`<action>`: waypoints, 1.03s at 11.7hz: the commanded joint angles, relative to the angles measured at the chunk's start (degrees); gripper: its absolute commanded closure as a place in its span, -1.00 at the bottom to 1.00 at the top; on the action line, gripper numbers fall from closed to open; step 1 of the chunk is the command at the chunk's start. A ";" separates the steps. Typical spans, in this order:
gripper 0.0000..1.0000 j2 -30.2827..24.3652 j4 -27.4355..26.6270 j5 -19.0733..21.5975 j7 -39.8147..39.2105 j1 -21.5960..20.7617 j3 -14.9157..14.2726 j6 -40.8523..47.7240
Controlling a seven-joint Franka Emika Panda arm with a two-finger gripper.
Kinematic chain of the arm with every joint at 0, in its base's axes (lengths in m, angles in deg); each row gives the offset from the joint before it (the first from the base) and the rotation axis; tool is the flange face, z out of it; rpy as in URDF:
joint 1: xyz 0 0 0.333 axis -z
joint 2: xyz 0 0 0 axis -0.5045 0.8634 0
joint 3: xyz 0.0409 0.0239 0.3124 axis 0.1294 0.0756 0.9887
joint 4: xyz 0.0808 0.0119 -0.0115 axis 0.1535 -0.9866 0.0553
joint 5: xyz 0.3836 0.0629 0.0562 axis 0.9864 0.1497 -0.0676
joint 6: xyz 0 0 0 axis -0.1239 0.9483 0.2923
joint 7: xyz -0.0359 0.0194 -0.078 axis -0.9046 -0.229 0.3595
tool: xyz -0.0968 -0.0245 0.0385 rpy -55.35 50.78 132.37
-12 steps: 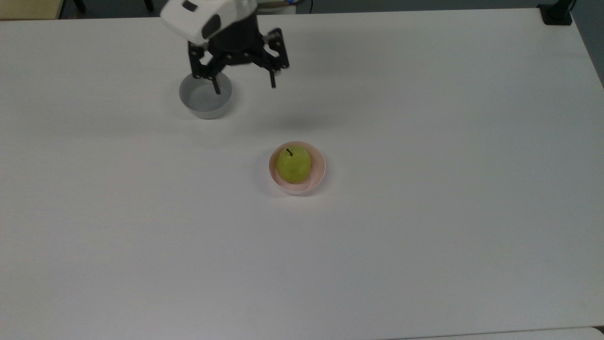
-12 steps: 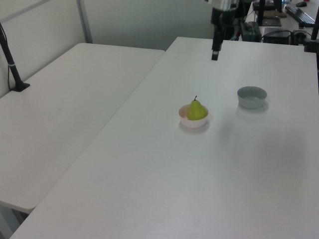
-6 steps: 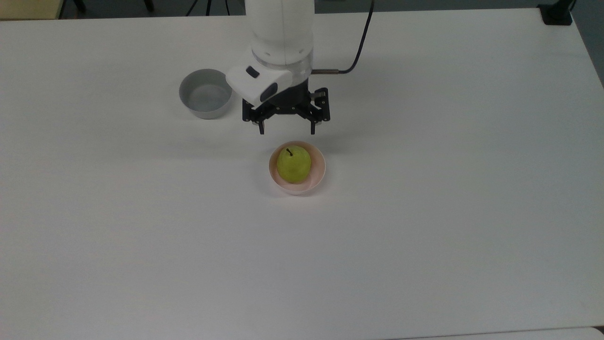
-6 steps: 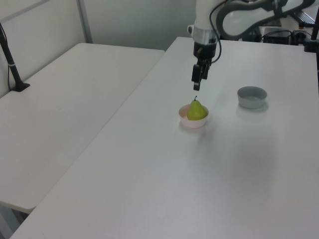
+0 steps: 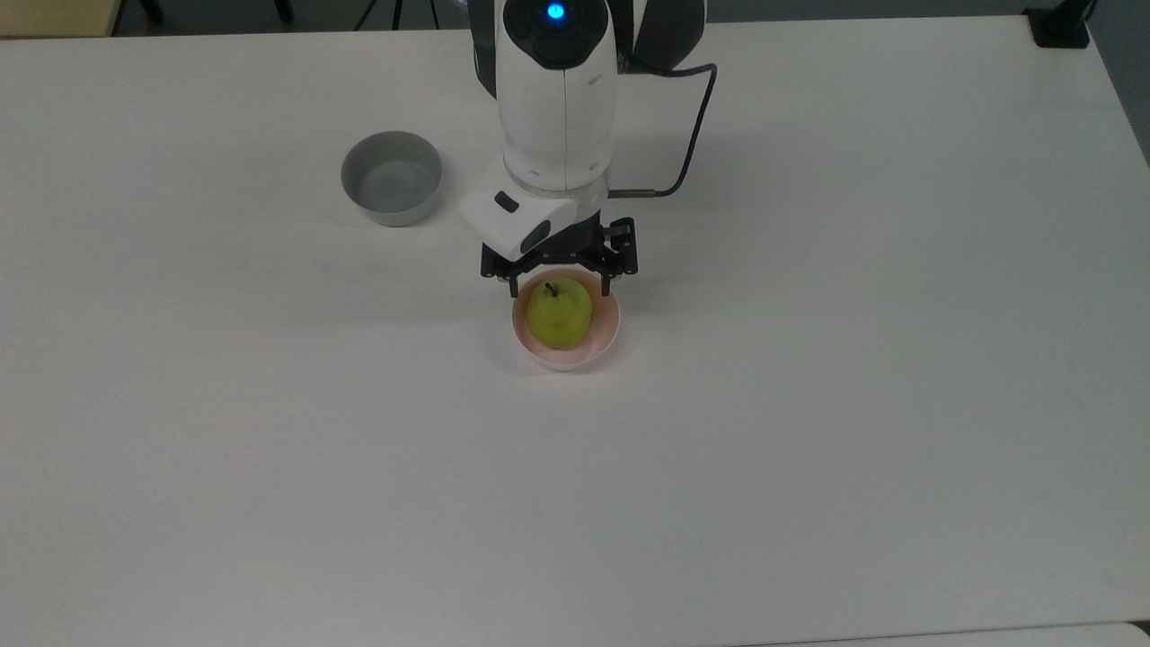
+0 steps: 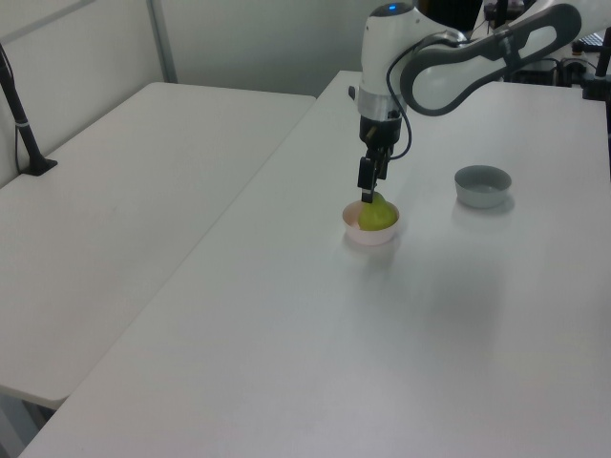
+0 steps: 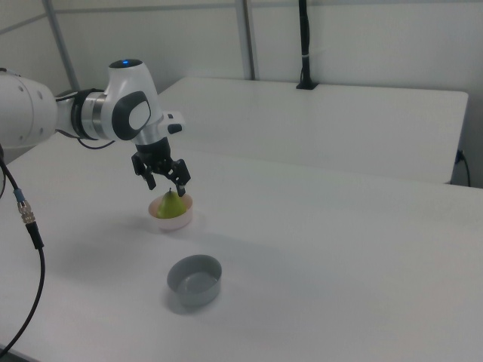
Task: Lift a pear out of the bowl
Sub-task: 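Lower the gripper around the pear and close on it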
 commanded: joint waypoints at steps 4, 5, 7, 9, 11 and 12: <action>-0.77 2.40 -1.35 -3.87 0.81 -1.27 -0.09 -3.25; -0.77 2.92 -1.87 -3.87 1.07 -1.27 -0.09 -5.35; -0.52 3.45 -1.88 -4.49 1.25 -1.27 -0.09 -6.07; 0.13 3.45 -2.23 -4.58 1.16 -1.27 -0.09 -6.07; 0.79 3.36 -2.14 -4.49 1.25 -1.27 -0.09 -5.98; 0.82 3.28 -2.14 -4.49 1.25 -1.27 -0.09 -5.90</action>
